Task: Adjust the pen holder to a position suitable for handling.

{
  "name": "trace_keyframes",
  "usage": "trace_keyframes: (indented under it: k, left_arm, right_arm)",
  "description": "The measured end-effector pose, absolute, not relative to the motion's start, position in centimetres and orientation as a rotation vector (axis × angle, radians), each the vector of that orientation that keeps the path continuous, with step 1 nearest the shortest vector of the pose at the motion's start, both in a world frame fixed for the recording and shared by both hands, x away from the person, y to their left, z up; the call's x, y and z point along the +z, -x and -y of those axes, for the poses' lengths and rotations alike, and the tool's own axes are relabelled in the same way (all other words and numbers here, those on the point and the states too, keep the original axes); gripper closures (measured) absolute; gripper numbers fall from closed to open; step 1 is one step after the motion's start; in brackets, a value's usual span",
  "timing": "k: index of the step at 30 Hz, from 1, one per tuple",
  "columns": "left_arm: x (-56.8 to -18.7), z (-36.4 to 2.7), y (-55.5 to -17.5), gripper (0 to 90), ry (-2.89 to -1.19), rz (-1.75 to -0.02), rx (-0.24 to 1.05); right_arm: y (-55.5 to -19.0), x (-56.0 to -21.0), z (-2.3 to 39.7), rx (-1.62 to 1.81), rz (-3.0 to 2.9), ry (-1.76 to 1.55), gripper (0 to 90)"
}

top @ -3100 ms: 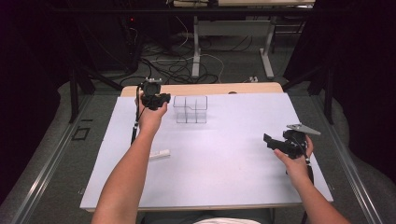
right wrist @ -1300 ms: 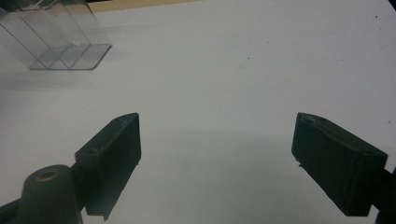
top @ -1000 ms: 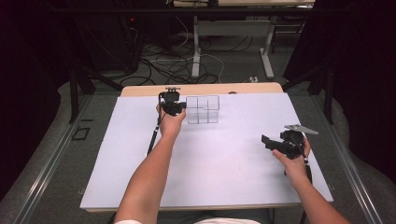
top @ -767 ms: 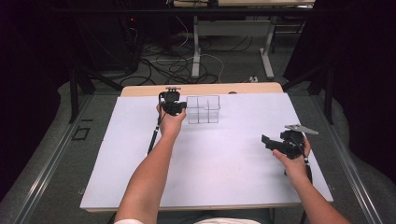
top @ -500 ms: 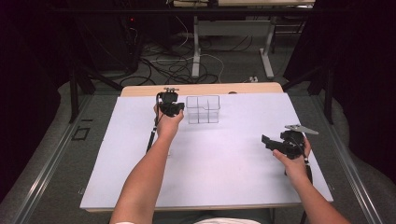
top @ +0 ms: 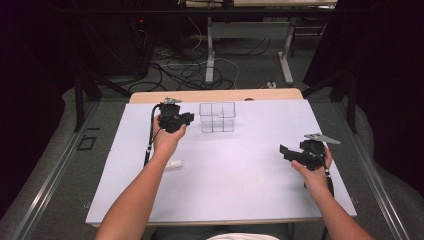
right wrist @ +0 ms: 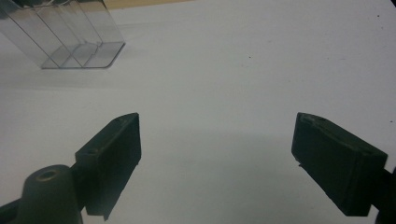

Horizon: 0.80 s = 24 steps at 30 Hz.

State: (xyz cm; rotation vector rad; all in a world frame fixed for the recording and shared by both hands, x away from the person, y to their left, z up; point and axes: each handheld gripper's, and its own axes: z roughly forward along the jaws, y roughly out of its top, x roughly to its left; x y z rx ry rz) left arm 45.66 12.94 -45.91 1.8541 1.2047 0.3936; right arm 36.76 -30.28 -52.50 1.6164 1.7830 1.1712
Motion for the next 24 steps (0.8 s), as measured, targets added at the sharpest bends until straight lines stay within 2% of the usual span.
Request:
trace_keyframes:
  k: [17,21,24]
  left_arm:
    - [-46.9,-15.9,-42.6,55.6,-1.810,-1.213,0.333]
    - [-47.1,-16.7,-42.2,47.8,-1.807,-1.192,0.304]
    - [-47.1,-17.2,-41.9,44.4,-1.804,-1.197,0.329]
  right_arm:
    - [-36.7,-52.5,30.3,1.169,-1.790,-1.607,15.1]
    - [-36.7,-52.5,30.1,1.171,-1.787,-1.620,15.1]
    - [-36.7,-52.6,30.1,1.171,-1.787,-1.622,15.1]
